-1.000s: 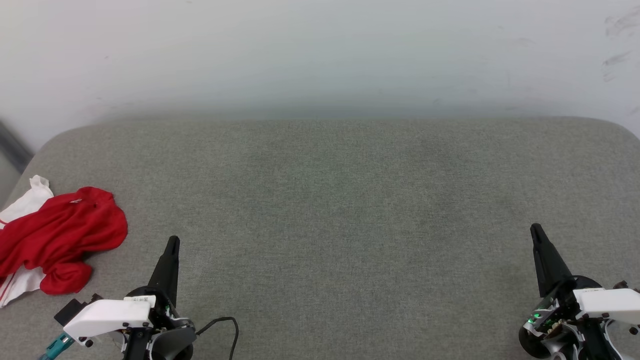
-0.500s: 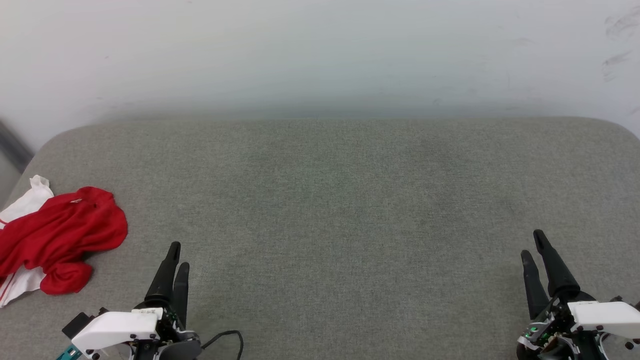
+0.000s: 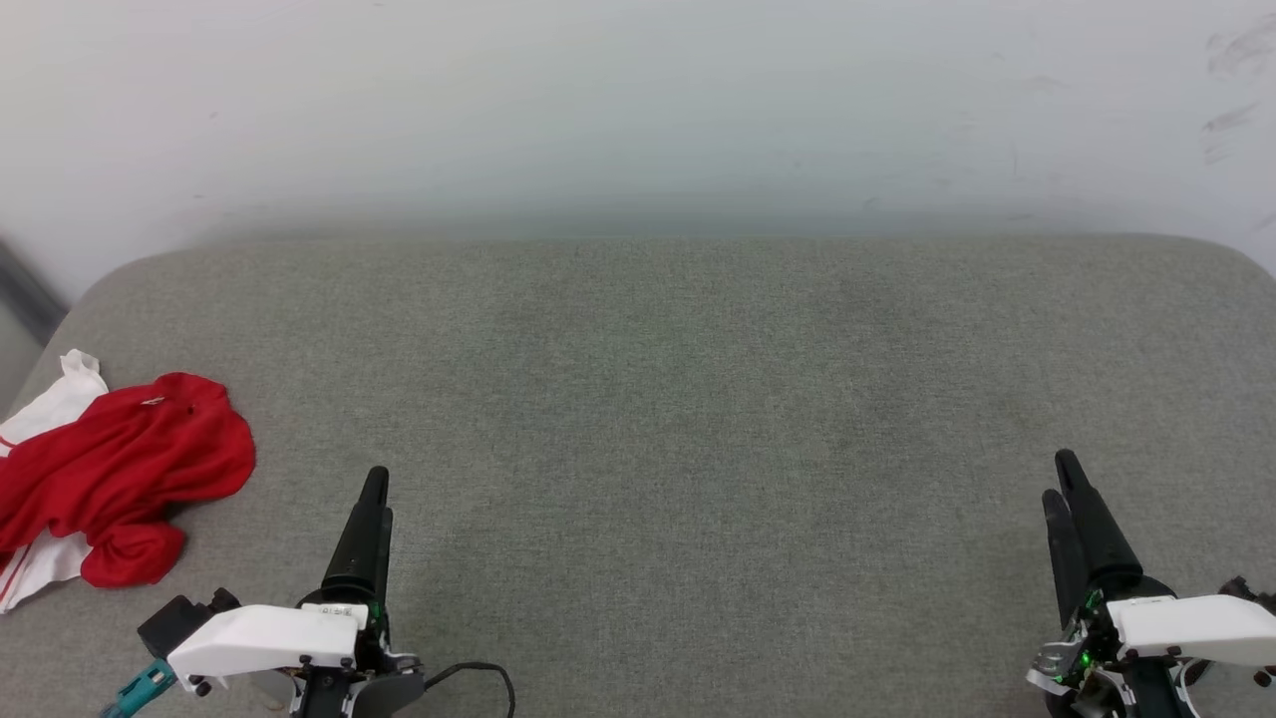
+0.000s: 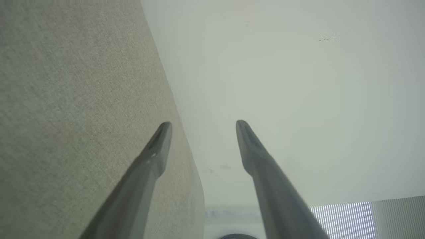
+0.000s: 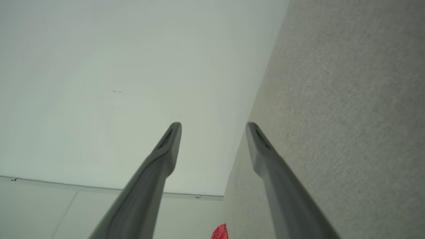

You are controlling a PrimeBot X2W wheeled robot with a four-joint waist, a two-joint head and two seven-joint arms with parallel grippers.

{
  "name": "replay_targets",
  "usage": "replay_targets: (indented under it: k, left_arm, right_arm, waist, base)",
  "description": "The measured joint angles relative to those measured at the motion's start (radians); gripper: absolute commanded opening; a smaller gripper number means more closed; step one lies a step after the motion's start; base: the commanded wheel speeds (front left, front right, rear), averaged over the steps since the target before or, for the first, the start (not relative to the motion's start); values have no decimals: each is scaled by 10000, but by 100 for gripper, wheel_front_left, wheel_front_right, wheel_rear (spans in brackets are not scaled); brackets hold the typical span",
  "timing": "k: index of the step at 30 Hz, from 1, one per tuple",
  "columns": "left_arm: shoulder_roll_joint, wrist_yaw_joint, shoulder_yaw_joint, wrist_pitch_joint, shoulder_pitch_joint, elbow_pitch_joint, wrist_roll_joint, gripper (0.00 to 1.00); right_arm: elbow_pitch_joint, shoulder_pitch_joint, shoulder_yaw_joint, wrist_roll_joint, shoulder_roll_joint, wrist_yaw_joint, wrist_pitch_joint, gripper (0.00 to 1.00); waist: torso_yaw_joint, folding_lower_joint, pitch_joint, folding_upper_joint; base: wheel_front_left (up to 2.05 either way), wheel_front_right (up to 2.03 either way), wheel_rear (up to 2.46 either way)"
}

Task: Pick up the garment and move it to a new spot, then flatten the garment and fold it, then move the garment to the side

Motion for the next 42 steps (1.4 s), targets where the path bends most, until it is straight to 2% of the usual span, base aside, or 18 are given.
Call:
replay_targets:
  k: [8,18,27,42]
  left_arm:
    - [27,0,-228,-328,-8,-155,1887,100]
    - [8,27,-253,-711,-26,-366,4364,100]
    - [56,113,-464,-1057,-94,-357,6460,100]
    - [282,265,-869,-1519,-175,-395,8732,100]
  right_arm:
    - [-453,76,-12,-1693,2,0,-345,100]
    - [-803,200,151,-4777,2,0,-702,100]
    - [-974,208,176,-6845,4,0,-911,100]
    - [-1260,309,211,-9003,6,0,-863,100]
  waist:
    - [5,0,-10,0]
    - [31,0,-17,0]
    - [71,0,-41,0]
    - [119,1,-71,0]
  base:
    - [0,0,0]
    - [0,0,0]
    - [0,0,0]
    - [0,0,0]
